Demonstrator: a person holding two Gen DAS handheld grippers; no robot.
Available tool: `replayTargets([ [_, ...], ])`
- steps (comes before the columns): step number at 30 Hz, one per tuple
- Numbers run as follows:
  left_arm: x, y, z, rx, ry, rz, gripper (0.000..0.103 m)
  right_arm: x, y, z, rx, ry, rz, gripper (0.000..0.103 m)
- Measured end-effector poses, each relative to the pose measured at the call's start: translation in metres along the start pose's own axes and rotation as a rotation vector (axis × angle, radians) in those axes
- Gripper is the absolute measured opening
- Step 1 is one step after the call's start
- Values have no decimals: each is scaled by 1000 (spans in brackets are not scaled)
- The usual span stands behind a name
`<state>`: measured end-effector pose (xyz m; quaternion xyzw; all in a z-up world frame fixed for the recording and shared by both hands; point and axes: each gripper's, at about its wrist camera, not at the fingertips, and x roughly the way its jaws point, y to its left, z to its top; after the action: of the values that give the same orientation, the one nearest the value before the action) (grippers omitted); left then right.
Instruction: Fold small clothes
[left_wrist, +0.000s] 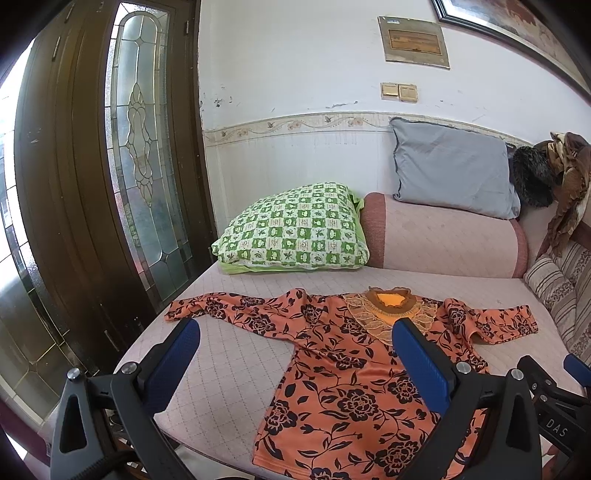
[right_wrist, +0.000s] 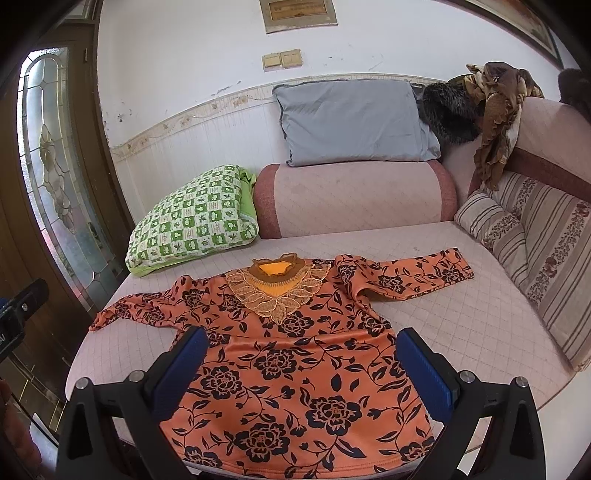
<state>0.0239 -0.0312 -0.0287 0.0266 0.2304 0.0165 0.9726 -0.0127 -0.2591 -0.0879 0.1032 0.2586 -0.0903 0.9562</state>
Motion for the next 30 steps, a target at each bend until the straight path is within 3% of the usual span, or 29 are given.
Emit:
replayTargets([
  [12,0,0,0,-1,1,0,103,0,1,-1,11,12,10,103],
  [19,-1,0,-2,0,3,-3,103,-1,8,2,81,71,62,103],
  [30,0,0,-4,4,7,-8,103,3,14,3,-14,82,16,103],
])
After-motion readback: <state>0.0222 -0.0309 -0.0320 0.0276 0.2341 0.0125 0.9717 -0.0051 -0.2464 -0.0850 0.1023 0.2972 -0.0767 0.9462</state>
